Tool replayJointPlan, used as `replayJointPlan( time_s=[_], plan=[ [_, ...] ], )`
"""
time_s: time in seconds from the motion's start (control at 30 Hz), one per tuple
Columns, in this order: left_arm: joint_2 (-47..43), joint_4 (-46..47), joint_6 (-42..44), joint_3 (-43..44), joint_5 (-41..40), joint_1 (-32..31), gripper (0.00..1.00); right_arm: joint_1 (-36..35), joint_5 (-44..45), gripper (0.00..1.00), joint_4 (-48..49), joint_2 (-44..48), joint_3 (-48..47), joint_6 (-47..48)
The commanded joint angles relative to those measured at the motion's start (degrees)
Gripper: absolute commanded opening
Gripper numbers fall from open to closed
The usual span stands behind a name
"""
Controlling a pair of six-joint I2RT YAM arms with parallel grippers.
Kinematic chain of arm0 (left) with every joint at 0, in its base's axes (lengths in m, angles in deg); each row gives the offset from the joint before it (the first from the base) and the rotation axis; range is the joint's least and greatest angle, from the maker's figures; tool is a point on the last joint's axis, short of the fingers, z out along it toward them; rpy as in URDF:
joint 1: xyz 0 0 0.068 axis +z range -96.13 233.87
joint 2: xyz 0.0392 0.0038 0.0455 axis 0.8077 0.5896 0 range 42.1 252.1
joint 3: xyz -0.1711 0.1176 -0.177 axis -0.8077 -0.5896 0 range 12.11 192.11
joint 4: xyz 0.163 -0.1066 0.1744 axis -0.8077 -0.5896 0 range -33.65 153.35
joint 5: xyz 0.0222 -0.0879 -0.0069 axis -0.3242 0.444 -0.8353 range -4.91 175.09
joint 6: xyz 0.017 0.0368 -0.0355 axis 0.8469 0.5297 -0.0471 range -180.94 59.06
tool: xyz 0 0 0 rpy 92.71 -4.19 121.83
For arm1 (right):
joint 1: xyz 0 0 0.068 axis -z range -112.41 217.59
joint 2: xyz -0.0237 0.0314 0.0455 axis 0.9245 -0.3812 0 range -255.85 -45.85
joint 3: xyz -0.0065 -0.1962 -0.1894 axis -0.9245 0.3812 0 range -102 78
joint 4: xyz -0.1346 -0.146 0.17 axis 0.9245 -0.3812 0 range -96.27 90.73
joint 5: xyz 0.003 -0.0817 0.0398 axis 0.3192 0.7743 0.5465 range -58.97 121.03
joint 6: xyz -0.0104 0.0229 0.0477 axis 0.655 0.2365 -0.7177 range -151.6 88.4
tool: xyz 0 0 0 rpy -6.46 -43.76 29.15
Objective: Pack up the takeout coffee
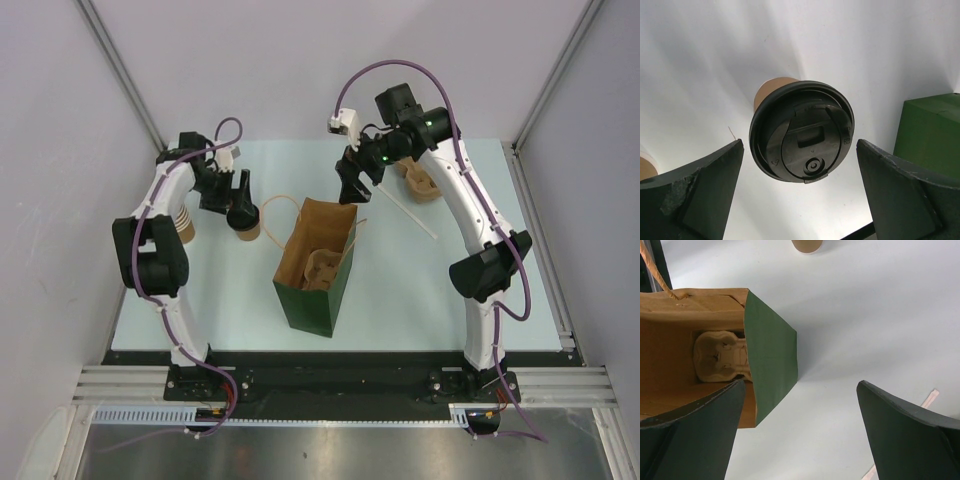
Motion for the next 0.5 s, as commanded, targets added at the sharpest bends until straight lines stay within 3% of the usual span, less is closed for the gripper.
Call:
replayJointPlan(
  time_s=[0.0, 0.23, 0.47],
  plan=[
    [-3.46, 1.15, 0.94, -0.97, -0.58, -0.74, 1.00, -0.18, 0.28, 1.00, -0.31, 1.13, -2.17, -0.13],
    [-3.72, 2.56, 0.68, -2.81, -1.99, -1.80, 1.00, 0.08, 0.54, 1.00, -0.31, 1.48, -2.17, -0.04],
    [-3.99, 3.79, -0.02, -4.13, -2.78, -2.32, 0.93, 0.44, 0.54, 1.00, -0.75, 1.83, -1.99, 0.22]
  ],
)
